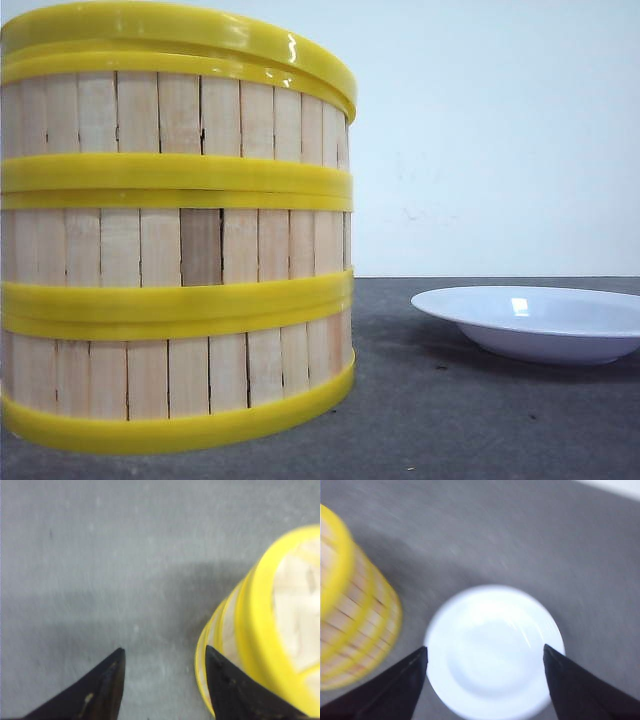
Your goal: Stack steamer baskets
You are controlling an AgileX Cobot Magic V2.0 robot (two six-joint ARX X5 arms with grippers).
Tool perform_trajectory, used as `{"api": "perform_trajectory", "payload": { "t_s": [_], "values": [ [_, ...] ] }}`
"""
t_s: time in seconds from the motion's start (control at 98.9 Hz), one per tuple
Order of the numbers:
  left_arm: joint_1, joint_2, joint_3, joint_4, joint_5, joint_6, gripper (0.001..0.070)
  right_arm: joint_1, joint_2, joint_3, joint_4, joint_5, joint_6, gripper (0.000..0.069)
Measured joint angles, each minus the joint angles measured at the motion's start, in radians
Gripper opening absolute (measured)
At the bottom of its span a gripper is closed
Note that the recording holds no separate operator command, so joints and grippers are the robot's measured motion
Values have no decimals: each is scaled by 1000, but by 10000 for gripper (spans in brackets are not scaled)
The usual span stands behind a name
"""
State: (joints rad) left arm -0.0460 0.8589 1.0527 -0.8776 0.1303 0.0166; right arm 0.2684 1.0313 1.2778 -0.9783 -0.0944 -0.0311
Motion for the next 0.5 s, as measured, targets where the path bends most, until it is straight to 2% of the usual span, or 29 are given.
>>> {"api": "perform_trajectory", "payload": {
  "t_s": [0.243,0.496],
  "values": [
    [0,-110,-124,37,0,-30,300,-217,-205,-297,6,-12,18,454],
    [0,-131,-126,51,0,-33,300,-239,-310,-452,43,-15,49,454]
  ]
}}
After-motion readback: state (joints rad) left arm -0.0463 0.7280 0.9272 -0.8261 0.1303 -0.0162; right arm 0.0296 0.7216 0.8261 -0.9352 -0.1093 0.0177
